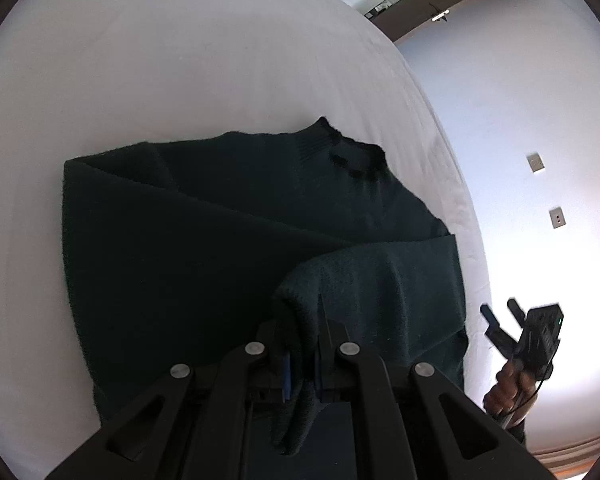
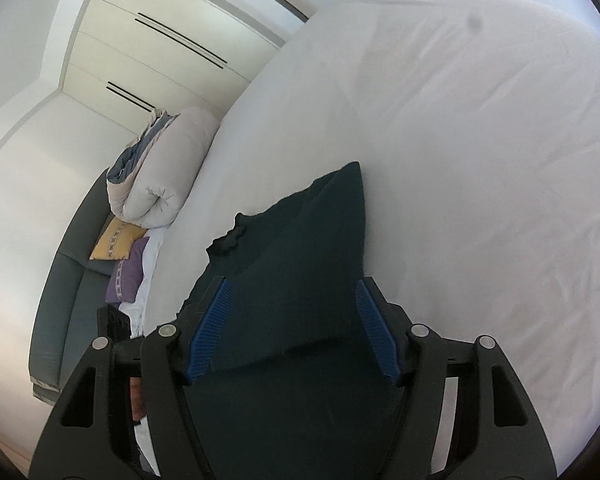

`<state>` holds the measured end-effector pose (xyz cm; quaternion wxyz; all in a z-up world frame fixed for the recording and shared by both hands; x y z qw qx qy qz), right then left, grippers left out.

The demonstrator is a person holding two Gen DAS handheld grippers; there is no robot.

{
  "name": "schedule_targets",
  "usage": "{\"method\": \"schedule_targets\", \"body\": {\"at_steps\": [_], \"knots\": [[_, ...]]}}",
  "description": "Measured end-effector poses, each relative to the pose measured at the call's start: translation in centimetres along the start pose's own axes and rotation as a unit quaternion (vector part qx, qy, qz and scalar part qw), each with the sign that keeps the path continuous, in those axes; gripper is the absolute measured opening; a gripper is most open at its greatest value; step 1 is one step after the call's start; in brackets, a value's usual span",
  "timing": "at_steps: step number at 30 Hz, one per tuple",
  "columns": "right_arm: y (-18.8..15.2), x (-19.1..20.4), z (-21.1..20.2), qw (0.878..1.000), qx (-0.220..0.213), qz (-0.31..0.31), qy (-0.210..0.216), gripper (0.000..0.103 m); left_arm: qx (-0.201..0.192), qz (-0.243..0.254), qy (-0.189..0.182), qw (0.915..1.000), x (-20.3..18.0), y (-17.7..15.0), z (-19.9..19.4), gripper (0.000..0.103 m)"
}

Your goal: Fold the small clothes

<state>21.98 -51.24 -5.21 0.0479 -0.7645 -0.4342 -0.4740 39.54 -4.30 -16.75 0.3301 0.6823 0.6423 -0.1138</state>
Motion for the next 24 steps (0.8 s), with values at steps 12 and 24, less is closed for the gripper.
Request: {"method": "schedule_targets", "body": {"at_steps": [12,24], "knots": [[1.9,1.9,5.3,0.997,0.068,0.016,0.038,0.064,-0.001,-0.023,-0.018,0.9996,2.7,-1.0,2.0,0.011],[4.9,0.2,13.1,0.987,0.125,0.094,0.050,0.064,-0.012,-0.007,-0.012,0.9998,2.6,-0.7,2.5,0.011]]}}
Point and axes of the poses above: each gripper's, at about its wrist camera, not at the fingertips, and z roughly the way its jaws point, x to its left, y to its top, the point moved 9 cm from there along z, roughly the way its jaws point, and after that the axes turned 4 degrees about z, right-handed, at the moved point
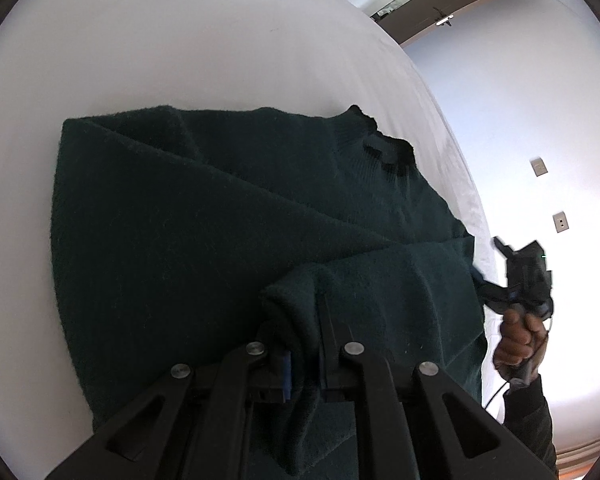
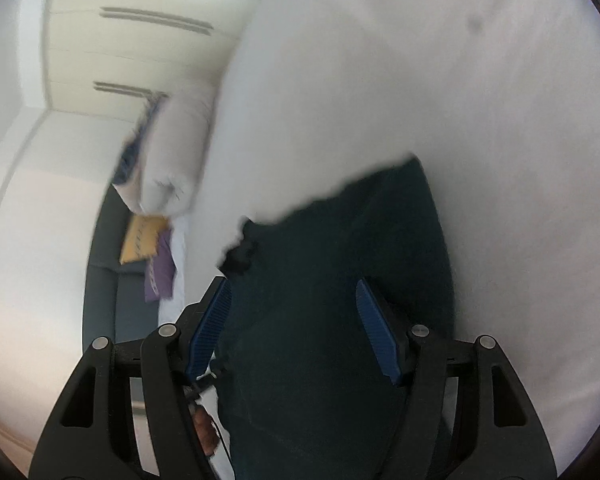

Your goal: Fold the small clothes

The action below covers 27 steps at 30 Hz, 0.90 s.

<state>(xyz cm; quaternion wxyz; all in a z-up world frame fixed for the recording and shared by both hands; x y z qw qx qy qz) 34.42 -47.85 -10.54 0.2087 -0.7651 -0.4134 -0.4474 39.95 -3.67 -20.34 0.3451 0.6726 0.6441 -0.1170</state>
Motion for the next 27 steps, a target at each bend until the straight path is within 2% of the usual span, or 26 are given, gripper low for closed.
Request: {"method": "schedule_targets", "body": {"at_steps": [3,9,13,18,23,27], "knots": [[-0.6,0.0,0.5,1.000,0.011,-0.017,0.013,0.063,0.000,-0.001,-0.009,1.0000,0.1,0.3,-0.1,0.011],[-4.0,-0.3,-0.3,0.998,0.038,-0.043,0.024,0.063,-0.009,0.008,-0.003,0.9999,-0.4,1.0,-0.5,0.011],[-6.3,-0.7,-0.8,0.997,0.038,-0.059,0.029,0.063,-0.022,0.004,-0.007,0.9997,-0.4,1.7,-1.4,0.011],[-6.9,-0.7,-0.7,0.998,0.029,-0.050,0.029,0.063,-0.046,-0.001,-0.014,0.9988,-0.7,3.1,-2.0,0.011],[-7.3,-0.4,0.2,0.998,0.029,-0.062,0.011,0.063,-0.034,0.006,0.019,0.9992,0.7,2.8,-0.7,0.013],[-7.3,0.1,-0.3,0.998,0.033,-0.062,-0.001,0.064,-0.047,-0.018,-0.015,0.9986,1.9,2.6,-0.5,0.014]]}}
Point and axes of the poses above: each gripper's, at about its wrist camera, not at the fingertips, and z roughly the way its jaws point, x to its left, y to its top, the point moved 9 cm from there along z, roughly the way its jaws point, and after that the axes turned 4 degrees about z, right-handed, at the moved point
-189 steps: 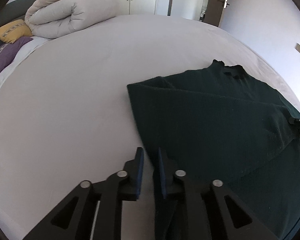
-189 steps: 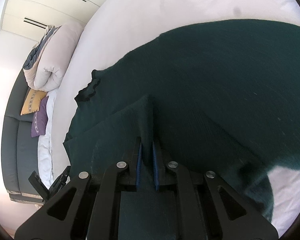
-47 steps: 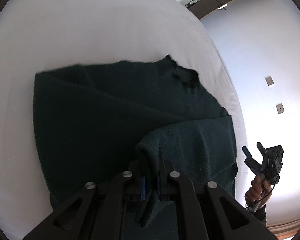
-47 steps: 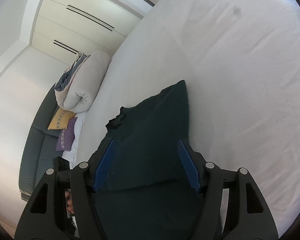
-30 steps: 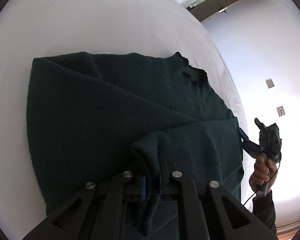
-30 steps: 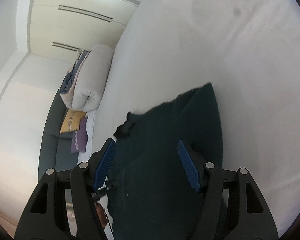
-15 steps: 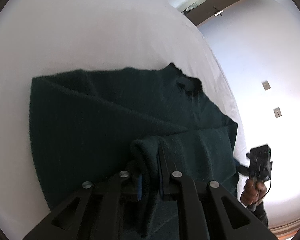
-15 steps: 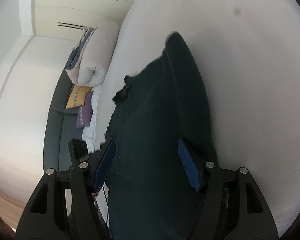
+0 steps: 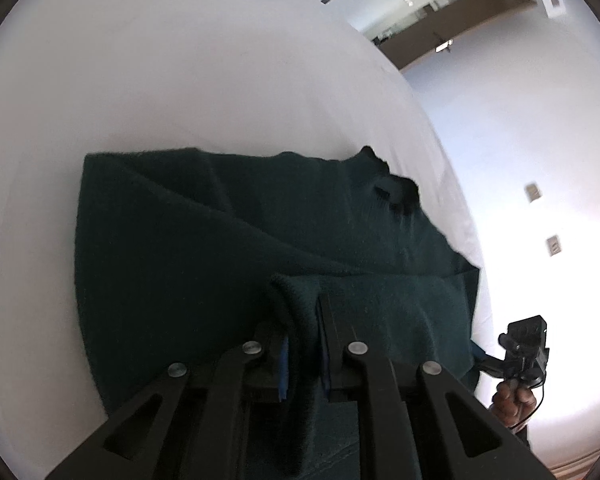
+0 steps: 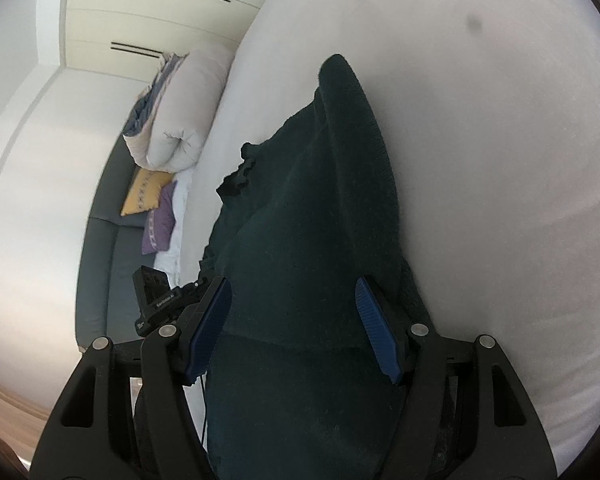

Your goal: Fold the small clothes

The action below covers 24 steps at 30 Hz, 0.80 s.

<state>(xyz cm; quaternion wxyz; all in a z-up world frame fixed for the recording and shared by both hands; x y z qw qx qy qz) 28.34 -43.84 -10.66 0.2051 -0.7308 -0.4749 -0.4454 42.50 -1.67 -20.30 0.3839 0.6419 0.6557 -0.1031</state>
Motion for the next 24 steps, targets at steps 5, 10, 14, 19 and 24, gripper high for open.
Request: {"method": "schedule_targets", "body": {"at_steps": [5,10,14,19,24], "knots": [[3.1,2.9,-2.7,0.998,-0.049,-0.006,0.042,0.065,-0.003,0.008,0.007,0.9999,0.0,0.1,0.3,0.014],[5.4,3.2,0.4,0.998,-0.031,0.023,0.043,0.065,-0.012,0.012,0.015,0.9997,-0.1,-0.2,0.5,0.015],[4.1,2.0,4.1,1.000,-0.008,0.011,-0.003,0.064,-0.011,0.017,0.021,0.9996,-0.4,-0.2,0.8,0.015],[8.2,-1.3,2.4,0.988,-0.088,0.110,0.062,0.059,-0.016,0.023,0.023,0.9993,-0.6,0.0,0.9,0.015],[8.1,-0.4,2.7,0.996,-0.060,0.068,0.020,0.061,-0.019,0.024,0.019,0.9993,-0.3,-0.2,0.6,0.015]]}}
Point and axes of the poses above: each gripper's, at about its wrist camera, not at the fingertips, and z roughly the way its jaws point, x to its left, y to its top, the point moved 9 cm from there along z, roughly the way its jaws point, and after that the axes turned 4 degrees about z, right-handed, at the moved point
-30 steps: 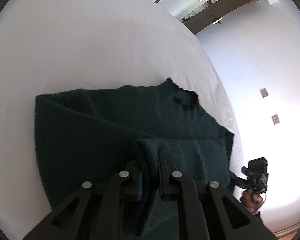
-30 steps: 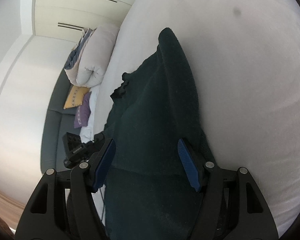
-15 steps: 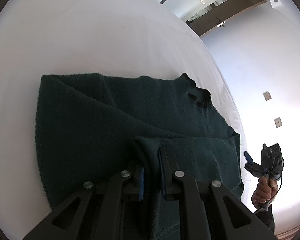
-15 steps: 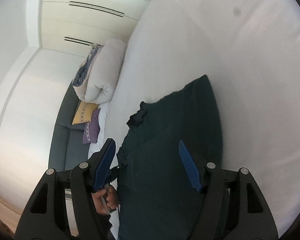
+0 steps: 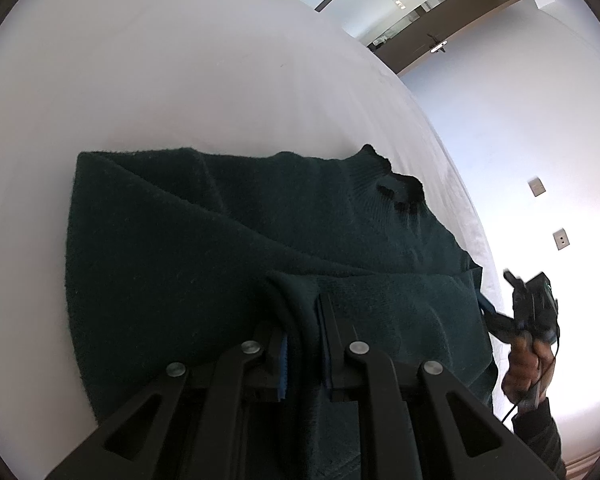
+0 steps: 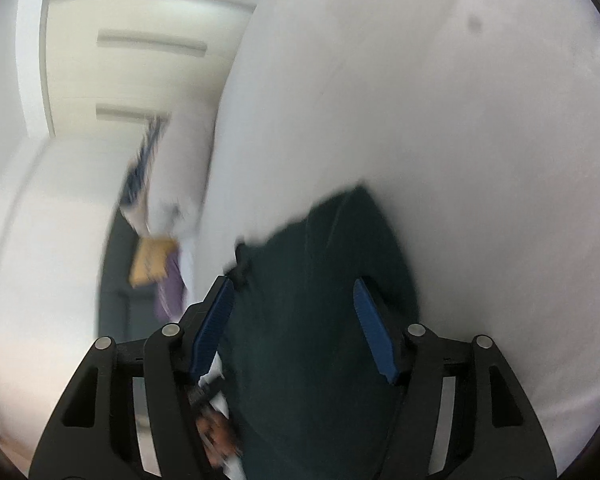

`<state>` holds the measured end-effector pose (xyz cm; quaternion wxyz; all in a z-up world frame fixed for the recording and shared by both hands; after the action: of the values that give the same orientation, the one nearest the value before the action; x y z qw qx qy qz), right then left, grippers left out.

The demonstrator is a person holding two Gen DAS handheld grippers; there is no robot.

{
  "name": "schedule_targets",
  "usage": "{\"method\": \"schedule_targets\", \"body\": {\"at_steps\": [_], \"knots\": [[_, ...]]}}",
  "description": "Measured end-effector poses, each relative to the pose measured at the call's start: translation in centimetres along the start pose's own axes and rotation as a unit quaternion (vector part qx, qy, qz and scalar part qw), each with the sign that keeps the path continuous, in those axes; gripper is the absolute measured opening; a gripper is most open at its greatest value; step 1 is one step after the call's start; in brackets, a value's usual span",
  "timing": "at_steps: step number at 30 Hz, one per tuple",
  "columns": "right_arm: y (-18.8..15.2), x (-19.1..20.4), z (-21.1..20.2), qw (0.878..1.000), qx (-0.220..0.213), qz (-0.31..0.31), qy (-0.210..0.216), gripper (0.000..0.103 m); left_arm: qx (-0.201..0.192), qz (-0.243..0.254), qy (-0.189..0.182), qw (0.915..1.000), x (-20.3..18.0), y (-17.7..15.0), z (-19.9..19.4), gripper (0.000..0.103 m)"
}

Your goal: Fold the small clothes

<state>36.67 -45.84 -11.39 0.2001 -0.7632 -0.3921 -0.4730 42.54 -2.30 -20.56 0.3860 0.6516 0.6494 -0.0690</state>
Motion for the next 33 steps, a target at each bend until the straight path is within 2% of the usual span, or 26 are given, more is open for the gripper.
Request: {"method": "schedule_targets", "body": {"at_steps": [3,5,6,7,8,9,10,11,13,16,22,24,28,30,33], "knots": [[-3.8,0.7,0.1,0.997,0.050,-0.051,-0.006,0.061,-0.005,-0.003,-0.006,1.0000,0.4,-0.2,-0.7,0.015],[-6.4,0.2,-0.9,0.995,0.059,-0.081,-0.017,0.061,-0.010,-0.008,-0.009,0.9999,0.4,-0.3,-1.4,0.017],[-7.4,-0.2,-1.9,0.994,0.056,-0.089,-0.020,0.061,-0.014,-0.013,-0.006,0.9998,0.4,-0.5,-2.2,0.024],[-8.4,-0.5,-2.6,0.994,0.054,-0.090,-0.020,0.061,-0.021,-0.016,-0.003,0.9997,0.4,-0.6,-3.2,0.038],[-9.2,-0.7,-4.2,0.995,0.044,-0.084,-0.010,0.061,-0.029,-0.016,-0.001,0.9995,0.3,-0.7,-4.2,0.047],[-10.1,-1.3,-5.7,0.996,0.039,-0.073,-0.014,0.061,-0.044,-0.015,0.009,0.9989,0.4,-1.0,-6.0,0.065],[-10.7,-1.7,-6.9,0.997,0.036,-0.067,-0.018,0.062,-0.068,-0.015,0.017,0.9974,0.7,-1.4,-8.4,0.075],[-11.5,-2.1,-8.4,0.997,0.027,-0.063,-0.020,0.062,-0.087,-0.018,0.019,0.9959,1.0,-1.9,-10.5,0.081],[-14.1,-3.0,-11.9,0.998,0.003,-0.063,-0.026,0.062,-0.103,-0.030,0.020,0.9941,1.8,-3.7,-14.0,0.081],[-18.4,-4.8,-16.7,0.998,-0.014,-0.060,-0.034,0.063,-0.103,-0.039,0.039,0.9932,3.2,-8.3,-18.3,0.081],[-25.8,-8.1,-22.7,0.997,-0.037,-0.050,-0.055,0.063,-0.036,-0.040,0.061,0.9967,3.3,-20.1,-20.4,0.081],[-28.1,-8.9,-25.0,0.996,-0.041,-0.053,-0.058,0.063,-0.025,-0.052,0.048,0.9972,3.0,-23.2,-20.5,0.081],[-31.1,-9.8,-27.3,0.996,-0.039,-0.057,-0.064,0.063,-0.019,-0.056,0.027,0.9979,1.3,-26.7,-20.9,0.081],[-32.2,-10.6,-28.2,0.994,-0.041,-0.061,-0.082,0.063,-0.005,-0.051,0.024,0.9984,0.6,-28.0,-21.1,0.081],[-33.4,-11.4,-29.1,0.994,-0.035,-0.060,-0.085,0.063,0.020,-0.047,0.014,0.9986,-0.1,-29.6,-21.4,0.080]]}}
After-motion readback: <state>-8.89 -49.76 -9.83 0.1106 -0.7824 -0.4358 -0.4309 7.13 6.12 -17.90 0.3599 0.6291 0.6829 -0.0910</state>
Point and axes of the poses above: each gripper's, at about its wrist camera, not at the fingertips, and z roughly the way its jaws point, x to its left, y to its top, the point moved 9 cm from there along z, roughly the way its jaws point, and after that the axes turned 4 degrees about z, right-handed, at the moved point
